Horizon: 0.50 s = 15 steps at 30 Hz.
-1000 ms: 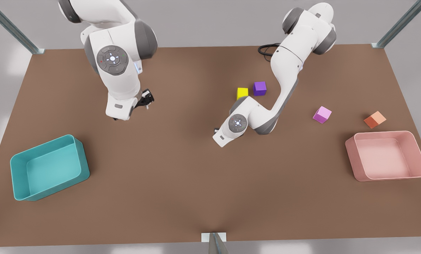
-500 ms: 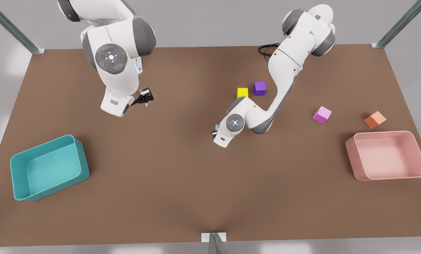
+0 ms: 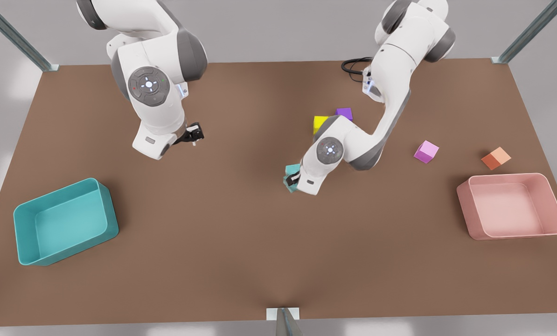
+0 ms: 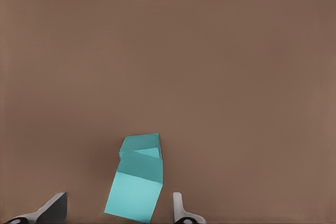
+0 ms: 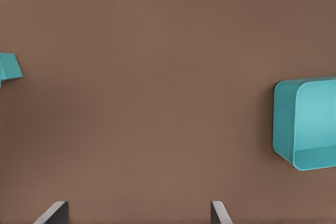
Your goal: Stack the two blue cubes on top of each other
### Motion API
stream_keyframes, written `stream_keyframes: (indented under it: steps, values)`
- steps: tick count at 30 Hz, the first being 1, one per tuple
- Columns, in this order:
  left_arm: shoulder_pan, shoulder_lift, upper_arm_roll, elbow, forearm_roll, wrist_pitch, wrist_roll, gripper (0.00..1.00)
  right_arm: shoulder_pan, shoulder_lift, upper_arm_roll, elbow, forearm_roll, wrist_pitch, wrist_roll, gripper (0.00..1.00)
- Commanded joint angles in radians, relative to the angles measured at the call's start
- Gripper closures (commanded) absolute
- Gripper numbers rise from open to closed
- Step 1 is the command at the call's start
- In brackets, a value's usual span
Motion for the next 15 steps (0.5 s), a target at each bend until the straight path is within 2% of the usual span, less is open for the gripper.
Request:
stream_keyframes:
  steps: [1, 2, 3, 4, 5, 6, 7, 10, 15]
  values:
    - [0.14, -0.009, 0.001, 0.19, 0.065, -0.537, 0.43, 0.0, 0.001, -0.001, -0.001, -0.012, 0.001, 0.023, 0.058, 0.0]
    - [0.259, -0.009, 0.001, 0.241, 0.082, -0.608, 0.722, 0.0, 0.003, 0.002, -0.001, -0.012, 0.004, 0.028, 0.06, 0.0]
    - [0.319, -0.021, -0.003, 0.243, 0.102, -0.652, 0.788, 0.0, 0.004, 0.003, 0.001, -0.012, 0.002, 0.036, 0.06, 0.0]
    - [0.339, -0.099, 0.009, 0.189, 0.114, -0.608, 0.868, 0.0, -0.002, 0.003, -0.001, -0.012, 0.002, 0.047, 0.057, 0.0]
    - [0.254, -0.259, 0.137, -0.002, 0.127, -0.547, 1.029, 0.0, -0.023, 0.008, -0.004, -0.01, 0.002, 0.062, 0.043, 0.0]
    - [0.166, -0.283, 0.251, 0.02, 0.088, -0.677, 1.046, 0.0, -0.042, 0.005, -0.007, -0.012, 0.001, 0.063, 0.043, 0.0]
    - [0.165, -0.27, 0.259, 0.108, 0.05, -0.763, 1.058, 0.0, -0.077, 0.0, -0.005, -0.019, 0.006, 0.062, 0.04, 0.0]
    - [0.14, -0.259, 0.259, 0.109, 0.058, -0.758, 1.055, 0.0, -0.178, -0.021, -0.007, -0.048, 0.006, 0.051, -0.054, 0.0]
    - [0.137, -0.25, 0.259, 0.109, 0.056, -0.758, 1.055, 0.0, -0.212, -0.145, -0.008, -0.231, 0.027, 0.091, -0.047, 0.0]
